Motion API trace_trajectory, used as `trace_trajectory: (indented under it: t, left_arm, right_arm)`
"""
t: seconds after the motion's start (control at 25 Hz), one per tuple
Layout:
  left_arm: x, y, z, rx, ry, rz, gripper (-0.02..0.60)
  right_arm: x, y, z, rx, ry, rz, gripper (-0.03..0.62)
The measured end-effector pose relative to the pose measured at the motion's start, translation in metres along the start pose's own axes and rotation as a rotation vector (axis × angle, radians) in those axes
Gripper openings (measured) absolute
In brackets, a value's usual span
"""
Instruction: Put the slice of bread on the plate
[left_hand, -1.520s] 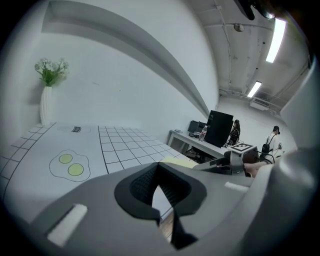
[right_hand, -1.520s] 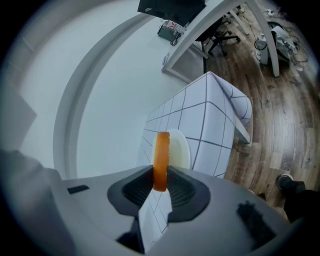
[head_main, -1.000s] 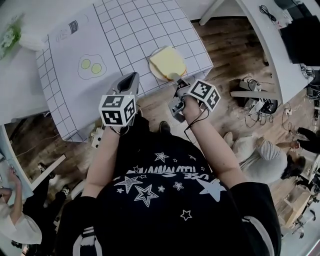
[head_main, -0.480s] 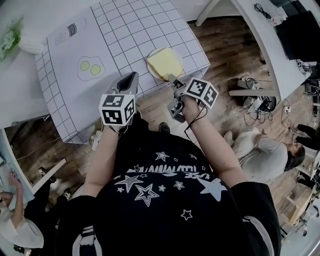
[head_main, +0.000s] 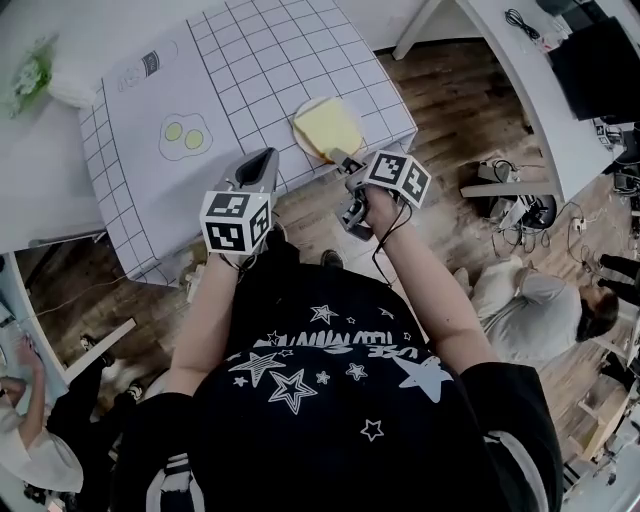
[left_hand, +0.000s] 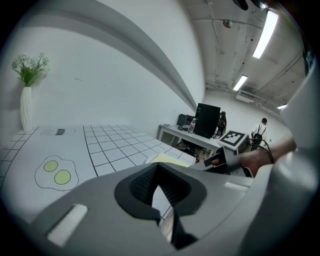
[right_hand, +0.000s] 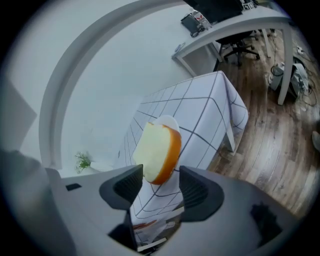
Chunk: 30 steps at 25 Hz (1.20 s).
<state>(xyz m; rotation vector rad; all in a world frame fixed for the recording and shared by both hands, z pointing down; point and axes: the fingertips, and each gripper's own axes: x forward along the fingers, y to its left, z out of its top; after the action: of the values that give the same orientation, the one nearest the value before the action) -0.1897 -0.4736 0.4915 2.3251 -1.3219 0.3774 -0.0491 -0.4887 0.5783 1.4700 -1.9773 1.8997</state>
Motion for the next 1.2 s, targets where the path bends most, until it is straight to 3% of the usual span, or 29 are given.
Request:
trace_trajectory:
  t: [0.24, 0.48, 0.72, 0.92, 0.96, 1.04, 1.2]
  left_arm:
    - [-0.005, -0.007, -0.002, 0.012, 0.003, 0.010, 0.009]
    - [-0.014, -0.013, 0.005, 0.011, -0.020, 0.042, 0.009]
    - [-0.033, -0.033, 0.012, 0.015, -0.063, 0.102, 0.009]
    - [-0.066, -0.046, 0.002, -0.035, -0.091, 0.204, 0.009]
    - [-0.073, -0.049, 0.000, -0.041, -0.098, 0.222, 0.009]
    - [-0.085, -0.057, -0.002, -0.055, -0.111, 0.249, 0.009]
    - [-0.109, -0.077, -0.009, -0.066, -0.125, 0.278, 0.009]
  right_arm:
    - [-0.004, -0.009, -0.007, 0.021, 0.017, 0.012, 0.215]
    - [-0.028, -0.018, 0.014, -0.098, -0.061, -0.009, 0.213]
    - [-0.071, -0.016, 0.064, -0.115, -0.226, 0.030, 0.212]
    - [-0.090, -0.001, 0.068, -0.158, -0.234, 0.127, 0.206]
    - [-0.093, 0.002, 0.066, -0.178, -0.231, 0.143, 0.188]
    - [-0.098, 0.008, 0.063, -0.225, -0.223, 0.175, 0.056]
    - [-0.109, 0.017, 0.051, -0.269, -0.195, 0.251, 0.029]
